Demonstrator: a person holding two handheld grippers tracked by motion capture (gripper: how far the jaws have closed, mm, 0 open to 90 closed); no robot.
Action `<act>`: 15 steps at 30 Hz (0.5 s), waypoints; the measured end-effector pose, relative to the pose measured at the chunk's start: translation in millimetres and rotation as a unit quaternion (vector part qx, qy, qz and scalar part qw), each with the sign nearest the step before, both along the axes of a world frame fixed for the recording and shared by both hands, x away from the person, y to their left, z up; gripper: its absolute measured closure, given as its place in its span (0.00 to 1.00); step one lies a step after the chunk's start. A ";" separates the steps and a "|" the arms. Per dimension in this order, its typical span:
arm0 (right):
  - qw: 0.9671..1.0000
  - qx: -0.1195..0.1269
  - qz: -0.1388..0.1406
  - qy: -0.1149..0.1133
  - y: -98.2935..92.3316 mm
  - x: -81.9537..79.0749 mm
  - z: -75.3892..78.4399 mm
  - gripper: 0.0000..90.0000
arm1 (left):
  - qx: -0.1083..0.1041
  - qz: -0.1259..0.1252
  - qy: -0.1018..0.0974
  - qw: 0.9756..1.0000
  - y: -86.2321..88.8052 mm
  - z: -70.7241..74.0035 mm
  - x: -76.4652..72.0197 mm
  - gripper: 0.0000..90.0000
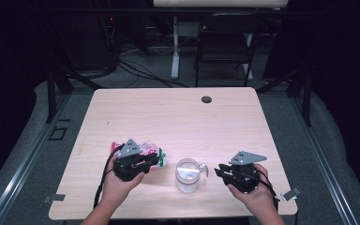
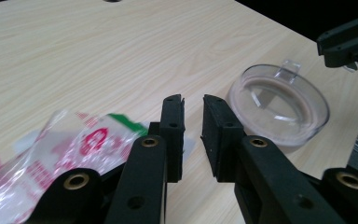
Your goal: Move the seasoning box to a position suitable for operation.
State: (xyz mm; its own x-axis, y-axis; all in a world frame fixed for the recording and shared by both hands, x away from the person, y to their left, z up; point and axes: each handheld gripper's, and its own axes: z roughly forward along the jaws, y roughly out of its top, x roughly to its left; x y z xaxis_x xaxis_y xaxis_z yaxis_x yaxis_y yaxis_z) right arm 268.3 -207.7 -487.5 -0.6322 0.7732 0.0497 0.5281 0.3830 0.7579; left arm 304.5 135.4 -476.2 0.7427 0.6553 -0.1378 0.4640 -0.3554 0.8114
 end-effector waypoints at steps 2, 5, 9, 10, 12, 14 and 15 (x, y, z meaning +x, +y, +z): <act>1.000 0.009 -0.011 0.012 -0.4 3.9 6.9 0.82 | 0.000 -0.007 0.006 1.000 -8.8 2.7 4.1 0.86; 0.999 0.025 -0.026 0.032 3.2 12.7 17.0 0.82 | 0.006 -0.010 0.002 1.000 -22.1 8.8 8.9 0.89; 0.997 0.035 -0.033 0.065 6.9 22.4 27.3 0.82 | -0.009 -0.017 0.003 1.000 -31.4 11.2 11.9 0.91; 0.996 0.035 -0.033 0.074 8.4 24.9 30.0 0.84 | -0.010 -0.016 0.003 1.000 -33.0 10.5 10.9 0.91; 0.996 0.039 -0.032 0.077 10.9 27.6 31.8 0.86 | -0.001 -0.024 0.001 1.000 -36.2 7.6 7.9 0.91; 0.996 0.040 -0.026 0.080 13.3 28.9 32.6 0.86 | 0.007 -0.038 0.002 0.999 -38.0 4.5 4.8 0.92; 0.996 0.042 -0.028 0.079 14.7 28.7 32.1 0.87 | 0.009 -0.051 -0.002 0.999 -39.1 2.8 1.9 0.92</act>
State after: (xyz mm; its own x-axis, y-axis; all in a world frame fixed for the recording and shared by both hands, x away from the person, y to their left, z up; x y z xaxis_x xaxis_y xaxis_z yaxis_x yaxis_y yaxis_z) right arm 297.0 -193.0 -455.3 -0.5682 0.7954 0.2112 0.6618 0.2891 0.6916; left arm 306.3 96.3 -473.4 0.8065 0.5779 -0.1247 0.4220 -0.4150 0.8061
